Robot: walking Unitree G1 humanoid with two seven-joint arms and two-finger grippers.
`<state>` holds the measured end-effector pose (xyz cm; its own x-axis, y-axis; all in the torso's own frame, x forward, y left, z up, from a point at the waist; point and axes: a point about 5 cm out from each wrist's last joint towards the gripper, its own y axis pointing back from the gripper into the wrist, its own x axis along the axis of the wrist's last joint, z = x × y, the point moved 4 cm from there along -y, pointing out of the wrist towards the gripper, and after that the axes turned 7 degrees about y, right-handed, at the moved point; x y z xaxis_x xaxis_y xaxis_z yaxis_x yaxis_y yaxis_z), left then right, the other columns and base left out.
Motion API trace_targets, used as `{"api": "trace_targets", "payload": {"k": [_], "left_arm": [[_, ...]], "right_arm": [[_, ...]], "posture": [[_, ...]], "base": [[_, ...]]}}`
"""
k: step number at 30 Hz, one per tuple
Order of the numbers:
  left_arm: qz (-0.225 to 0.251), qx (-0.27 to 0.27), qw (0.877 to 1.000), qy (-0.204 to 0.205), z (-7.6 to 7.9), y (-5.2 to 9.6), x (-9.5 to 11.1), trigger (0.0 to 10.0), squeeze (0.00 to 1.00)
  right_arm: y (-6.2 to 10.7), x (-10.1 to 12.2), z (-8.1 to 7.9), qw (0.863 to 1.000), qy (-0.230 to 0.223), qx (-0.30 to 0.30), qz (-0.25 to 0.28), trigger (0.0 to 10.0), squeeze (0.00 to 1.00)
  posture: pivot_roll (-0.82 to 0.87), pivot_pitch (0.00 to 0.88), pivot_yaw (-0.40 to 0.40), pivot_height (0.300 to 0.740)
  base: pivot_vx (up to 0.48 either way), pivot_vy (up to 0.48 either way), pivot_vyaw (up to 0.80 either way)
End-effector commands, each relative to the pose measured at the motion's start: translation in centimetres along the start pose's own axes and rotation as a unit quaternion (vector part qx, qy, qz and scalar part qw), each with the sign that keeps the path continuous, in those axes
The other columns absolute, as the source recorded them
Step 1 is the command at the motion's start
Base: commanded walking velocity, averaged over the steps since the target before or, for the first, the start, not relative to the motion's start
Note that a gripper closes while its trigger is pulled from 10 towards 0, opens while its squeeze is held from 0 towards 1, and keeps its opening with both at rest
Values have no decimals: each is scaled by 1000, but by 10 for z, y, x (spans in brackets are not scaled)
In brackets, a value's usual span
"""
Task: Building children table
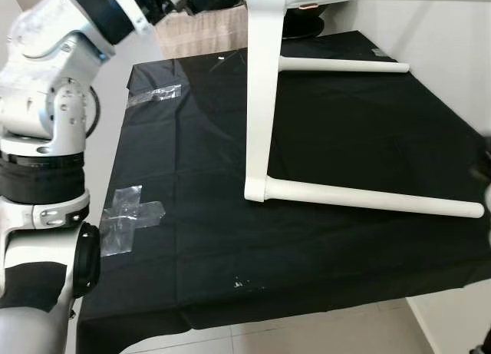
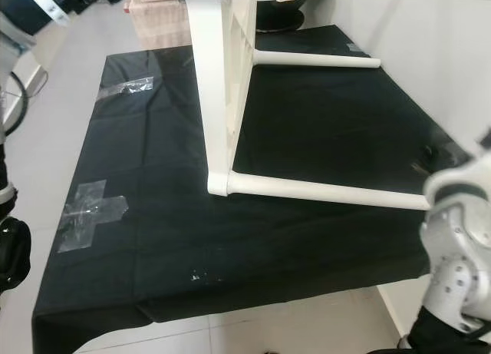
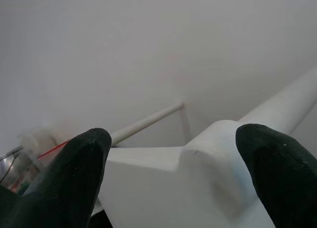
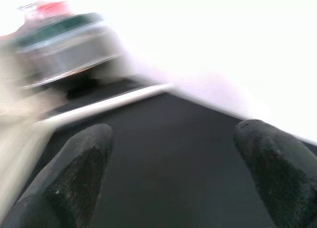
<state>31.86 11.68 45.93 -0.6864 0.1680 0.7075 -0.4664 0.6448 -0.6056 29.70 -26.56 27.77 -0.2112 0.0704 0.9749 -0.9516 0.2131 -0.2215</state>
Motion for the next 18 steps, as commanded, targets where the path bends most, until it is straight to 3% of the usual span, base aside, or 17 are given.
{"api": "trace_targets", "payload": {"k": [1,2,3,5,7,8,15,18], "left_arm": [[-12,30,999,2,-6,7,-9,10000,0],[-24,59,998,19,-7,16,-23,10000,0],[-36,87,995,40,-4,26,-38,10000,0],[-52,107,991,61,3,39,-53,10000,0],[-52,107,991,61,3,39,-53,10000,0],[-66,122,987,76,13,52,-63,10000,0],[-82,171,978,85,17,75,-71,10000,0],[-115,218,965,84,20,102,-84,10000,0]], "right_arm": [[7,9,-37,993,48,101,30,10000,0],[15,9,-66,975,115,184,49,10000,0],[20,8,-81,962,147,224,59,10000,0],[18,10,-87,957,157,235,68,10000,0],[18,10,-87,957,157,235,68,10000,0],[12,17,-90,952,166,240,89,10000,0],[8,16,-105,940,183,267,107,10000,0],[15,4,-125,929,178,310,98,10000,0]], "posture": [[-72,130,30,740],[-76,125,29,740],[-73,125,26,740],[-71,122,21,740],[-71,122,21,740],[-60,114,11,740],[-33,98,2,740],[-16,92,-4,740]], "base": [[0,0,0],[0,0,0],[0,0,0],[0,0,0],[0,0,0],[0,0,0],[0,0,0],[0,0,0]]}}
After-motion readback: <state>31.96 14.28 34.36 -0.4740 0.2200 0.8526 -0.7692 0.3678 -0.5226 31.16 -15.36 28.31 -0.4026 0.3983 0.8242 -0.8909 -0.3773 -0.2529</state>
